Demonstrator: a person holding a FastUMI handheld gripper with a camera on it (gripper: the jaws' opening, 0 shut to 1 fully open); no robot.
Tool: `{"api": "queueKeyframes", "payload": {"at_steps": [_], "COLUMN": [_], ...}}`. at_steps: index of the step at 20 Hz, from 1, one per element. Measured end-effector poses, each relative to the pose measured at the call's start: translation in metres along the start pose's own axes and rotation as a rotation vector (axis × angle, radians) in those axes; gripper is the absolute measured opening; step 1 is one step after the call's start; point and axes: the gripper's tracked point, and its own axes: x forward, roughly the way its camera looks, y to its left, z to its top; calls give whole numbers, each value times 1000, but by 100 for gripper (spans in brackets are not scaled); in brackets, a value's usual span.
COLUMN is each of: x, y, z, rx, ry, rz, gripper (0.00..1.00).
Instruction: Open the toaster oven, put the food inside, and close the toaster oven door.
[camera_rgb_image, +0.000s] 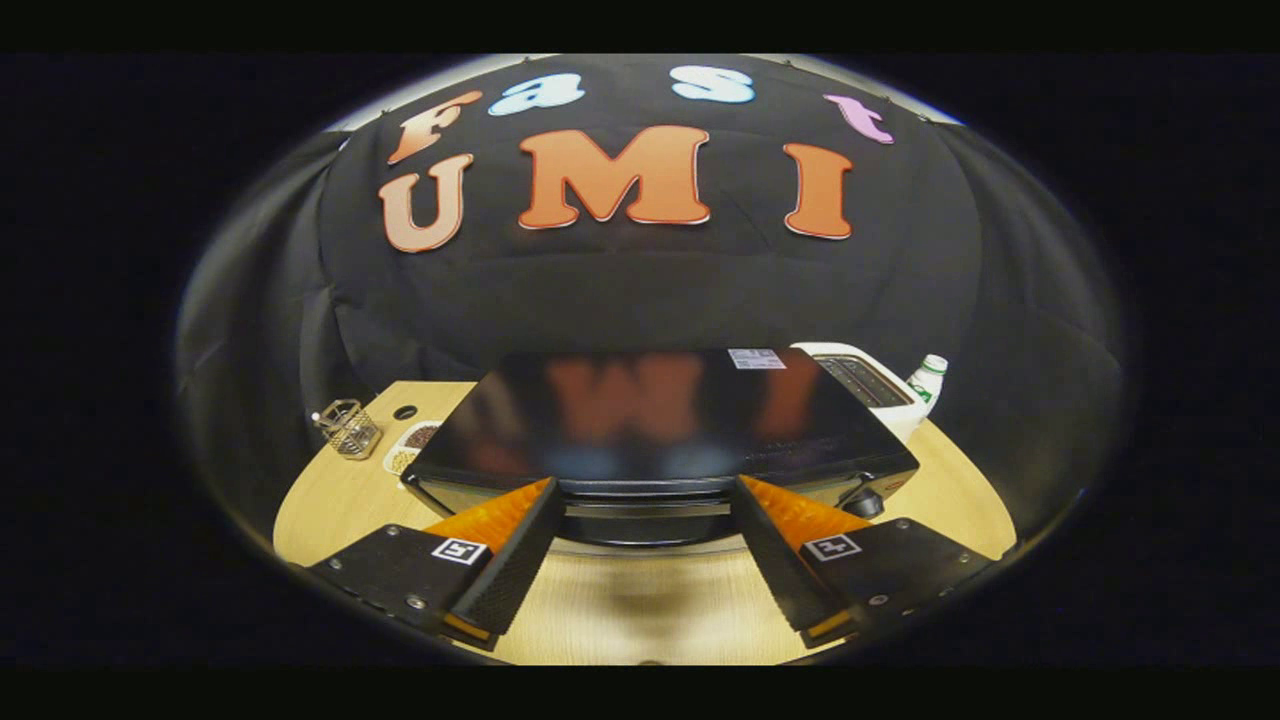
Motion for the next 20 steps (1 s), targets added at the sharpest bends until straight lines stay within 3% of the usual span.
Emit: {"api": "queueKeyframes", "payload": {"at_steps": [6,20], "x": [-31,-79], "y": [-1,-4], "z": [-24,-138], "rx": [12,17], "ry": [27,194], "rz": [0,1], "gripper": [100,99]}}
